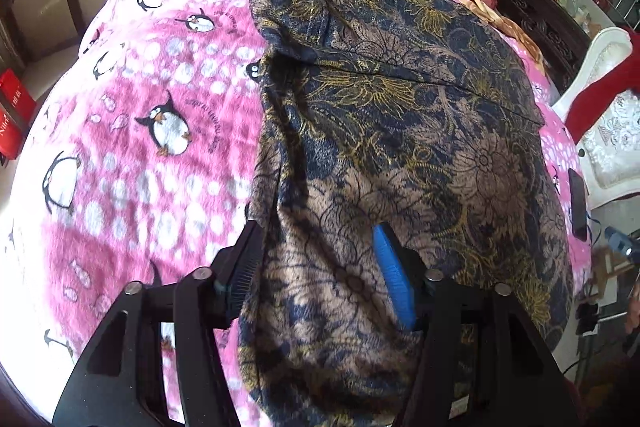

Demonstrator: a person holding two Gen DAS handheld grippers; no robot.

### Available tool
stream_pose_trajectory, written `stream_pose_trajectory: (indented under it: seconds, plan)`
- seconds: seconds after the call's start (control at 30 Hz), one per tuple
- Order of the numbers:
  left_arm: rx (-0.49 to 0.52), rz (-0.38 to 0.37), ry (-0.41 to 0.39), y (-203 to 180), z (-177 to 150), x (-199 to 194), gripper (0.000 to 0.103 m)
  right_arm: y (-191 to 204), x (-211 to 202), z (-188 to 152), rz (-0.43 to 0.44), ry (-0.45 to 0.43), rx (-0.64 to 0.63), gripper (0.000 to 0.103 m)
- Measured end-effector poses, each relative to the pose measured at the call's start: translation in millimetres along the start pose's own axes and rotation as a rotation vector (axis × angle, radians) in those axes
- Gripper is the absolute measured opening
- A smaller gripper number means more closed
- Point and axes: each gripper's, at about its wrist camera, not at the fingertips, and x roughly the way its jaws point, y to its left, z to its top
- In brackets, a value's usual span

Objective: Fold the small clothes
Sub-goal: 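Grasp the floral shirt's hem with both grippers at the blanket edge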

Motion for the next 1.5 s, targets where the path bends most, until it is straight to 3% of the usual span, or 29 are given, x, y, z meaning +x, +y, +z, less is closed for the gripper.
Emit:
stream_pose_trajectory:
  seconds: [0.03,0.13,0.33,0.57,0.7,0.9,1.07,1.37,1.43,1.5]
  plan:
    - [-0.004,0.001,-0.010,2,-4,-5,0.071,0,1,-9,-0.005,0.008,0.006,0.062]
    - [-0.003,0.015,-0.012,10,-17,-17,0.072,2,5,-32,-0.014,0.039,0.013,0.062]
    - [0.022,0.031,0.071,22,-50,-27,0.072,3,12,-64,-0.043,0.093,-0.014,0.062]
    - [-0.006,0.001,0.161,26,-90,-28,0.072,-16,9,-79,-0.093,0.069,0.026,0.066]
    - [0.007,0.038,0.186,23,-101,-20,0.072,-24,13,-85,-0.036,0.036,0.066,0.066]
    - [0.005,-0.015,0.199,17,-100,-13,0.072,-25,32,-97,0.008,0.071,0.079,0.066]
    - [0.016,-0.004,0.216,13,-99,-8,0.072,-32,41,-106,0.079,0.058,0.145,0.066]
    - [0.046,0.005,0.229,11,-103,-7,0.072,-34,42,-112,0.128,0.033,0.164,0.066]
    - [0.044,0.004,0.232,11,-102,-5,0.072,-34,42,-114,0.138,0.028,0.168,0.063]
    - [0.047,0.004,0.232,10,-102,-6,0.072,-32,42,-115,0.142,0.021,0.162,0.049]
